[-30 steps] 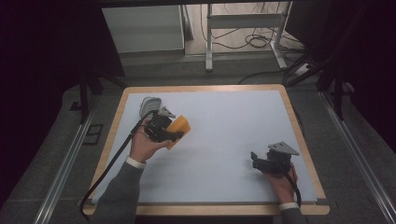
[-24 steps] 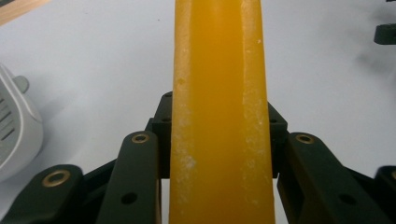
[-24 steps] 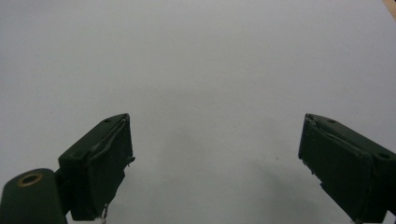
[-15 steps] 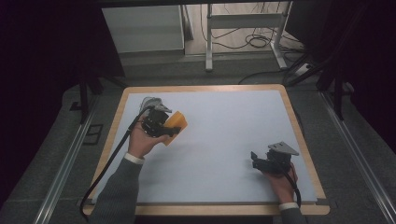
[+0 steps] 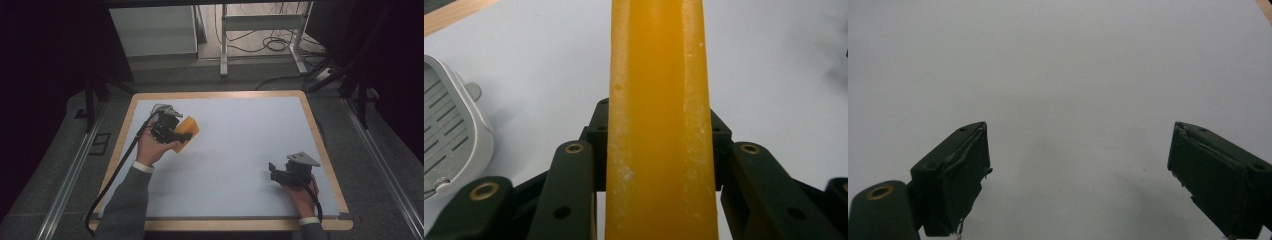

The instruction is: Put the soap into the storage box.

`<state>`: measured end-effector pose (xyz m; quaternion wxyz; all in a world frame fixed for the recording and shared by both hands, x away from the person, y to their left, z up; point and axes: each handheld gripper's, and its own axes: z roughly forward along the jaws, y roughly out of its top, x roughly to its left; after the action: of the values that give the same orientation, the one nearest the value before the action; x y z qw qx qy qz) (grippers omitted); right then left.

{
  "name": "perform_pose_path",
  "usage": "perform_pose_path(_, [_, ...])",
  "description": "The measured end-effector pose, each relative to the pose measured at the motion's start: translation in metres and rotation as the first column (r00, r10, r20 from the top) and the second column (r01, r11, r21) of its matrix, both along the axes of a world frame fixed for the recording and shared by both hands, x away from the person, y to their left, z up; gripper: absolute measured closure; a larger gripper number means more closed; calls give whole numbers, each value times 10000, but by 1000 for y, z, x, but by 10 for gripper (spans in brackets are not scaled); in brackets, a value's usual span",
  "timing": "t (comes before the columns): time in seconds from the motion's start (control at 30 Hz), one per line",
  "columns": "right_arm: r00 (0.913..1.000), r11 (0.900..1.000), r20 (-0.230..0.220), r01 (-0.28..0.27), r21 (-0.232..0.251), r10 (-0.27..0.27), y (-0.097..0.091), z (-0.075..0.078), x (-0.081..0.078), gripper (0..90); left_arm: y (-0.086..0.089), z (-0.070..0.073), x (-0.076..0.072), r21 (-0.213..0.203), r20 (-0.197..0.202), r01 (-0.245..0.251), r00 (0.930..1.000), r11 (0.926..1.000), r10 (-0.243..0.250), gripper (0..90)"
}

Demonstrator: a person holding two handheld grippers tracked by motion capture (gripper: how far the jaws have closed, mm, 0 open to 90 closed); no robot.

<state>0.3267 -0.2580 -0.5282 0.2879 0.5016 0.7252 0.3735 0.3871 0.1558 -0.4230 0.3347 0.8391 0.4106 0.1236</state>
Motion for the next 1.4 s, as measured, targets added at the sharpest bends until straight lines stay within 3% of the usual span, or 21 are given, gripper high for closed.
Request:
perform_pose_path(0.43, [10000, 10000, 3, 5, -8, -5, 0, 0, 0, 101, 1, 3, 10, 166, -68, -12, 10000, 9999, 13, 612])
perform_pose_path(1.13, [10000, 10000, -8, -3, -1, 3, 0, 0, 0, 101, 15, 2, 25, 37, -121, -512, 9986, 9987, 512, 612])
perform_pose_path(1.4, [10000, 10000, -1, 3, -7, -3, 0, 0, 0, 101, 24, -2, 39, 21, -466, -750, 9961, 9972, 750, 612])
